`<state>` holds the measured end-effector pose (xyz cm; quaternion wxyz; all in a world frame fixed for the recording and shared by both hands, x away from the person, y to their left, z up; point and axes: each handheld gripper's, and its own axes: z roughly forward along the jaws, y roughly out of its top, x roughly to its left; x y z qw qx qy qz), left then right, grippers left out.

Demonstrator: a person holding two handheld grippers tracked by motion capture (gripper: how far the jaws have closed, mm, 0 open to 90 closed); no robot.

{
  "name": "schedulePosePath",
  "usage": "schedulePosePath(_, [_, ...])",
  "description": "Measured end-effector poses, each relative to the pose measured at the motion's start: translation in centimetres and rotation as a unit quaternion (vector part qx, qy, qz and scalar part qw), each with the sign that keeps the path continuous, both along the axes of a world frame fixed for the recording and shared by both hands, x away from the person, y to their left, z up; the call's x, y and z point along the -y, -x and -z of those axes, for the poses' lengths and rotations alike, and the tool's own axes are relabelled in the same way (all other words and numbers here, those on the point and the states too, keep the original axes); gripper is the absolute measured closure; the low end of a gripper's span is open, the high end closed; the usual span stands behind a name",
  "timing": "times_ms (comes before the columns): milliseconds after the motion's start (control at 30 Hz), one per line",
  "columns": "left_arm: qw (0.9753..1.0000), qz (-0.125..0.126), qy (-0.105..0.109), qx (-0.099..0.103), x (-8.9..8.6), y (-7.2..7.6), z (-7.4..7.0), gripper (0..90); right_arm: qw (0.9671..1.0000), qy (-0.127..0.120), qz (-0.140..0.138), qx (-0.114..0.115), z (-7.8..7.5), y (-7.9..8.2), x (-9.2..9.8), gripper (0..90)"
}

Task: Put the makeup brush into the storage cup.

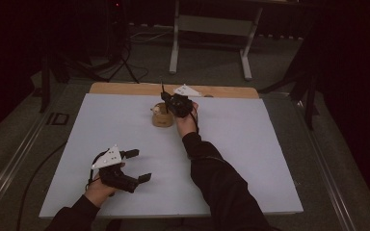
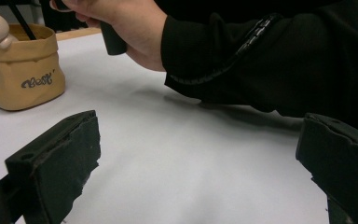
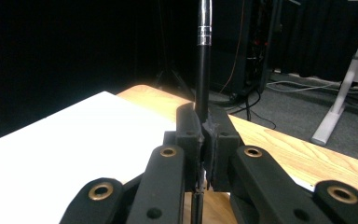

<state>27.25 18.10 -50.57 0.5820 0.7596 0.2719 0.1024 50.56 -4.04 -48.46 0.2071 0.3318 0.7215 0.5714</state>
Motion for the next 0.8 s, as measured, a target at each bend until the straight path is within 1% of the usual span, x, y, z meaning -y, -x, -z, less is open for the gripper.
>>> schedulePosePath(67, [1.0000,0.000,0.000,-0.001,0.0,0.0,0.0,0.0,1.0000,0.000,0.003,-0.005,0.4,-0.1,0.1,85.6])
schedulePosePath(133, [1.0000,0.001,0.000,0.000,0.0,0.0,-0.1,0.0,0.9999,-0.006,0.002,-0.011,0.8,-0.2,0.3,85.6])
schedulePosePath(200, [1.0000,0.001,-0.001,0.000,0.0,0.0,-0.1,0.0,0.9999,-0.007,0.002,-0.013,1.1,-0.2,0.4,85.6])
schedulePosePath(333, [1.0000,-0.001,-0.001,0.000,-0.1,0.0,0.0,0.0,0.9997,-0.019,0.000,-0.018,1.5,0.0,0.7,85.6])
schedulePosePath(533, [1.0000,0.000,-0.002,0.000,0.0,0.0,0.0,0.0,0.9998,-0.015,0.000,-0.009,1.9,0.5,0.8,85.5])
schedulePosePath(600, [1.0000,0.000,-0.003,0.000,0.0,0.0,0.0,0.0,0.9998,-0.013,-0.007,-0.016,2.2,0.5,0.8,85.4])
schedulePosePath(633, [1.0000,0.001,-0.004,0.000,0.0,0.0,0.0,0.0,0.9998,-0.012,-0.008,-0.015,2.2,0.5,0.8,85.4])
schedulePosePath(667, [1.0000,0.001,-0.003,0.000,0.0,0.0,0.0,0.0,0.9996,-0.014,-0.012,-0.022,2.3,0.4,0.8,85.3])
schedulePosePath(733, [1.0000,0.001,-0.003,0.001,0.0,0.0,0.0,0.0,0.9994,-0.018,-0.014,-0.026,2.2,0.4,0.8,85.1])
schedulePosePath(767, [1.0000,0.000,-0.004,0.001,0.0,0.0,0.0,0.0,0.9993,-0.017,-0.012,-0.031,2.0,0.4,0.8,82.4])
schedulePosePath(800, [1.0000,0.001,-0.004,0.001,0.0,0.0,0.0,0.0,0.9990,-0.022,-0.012,-0.036,1.9,0.4,0.8,76.6])
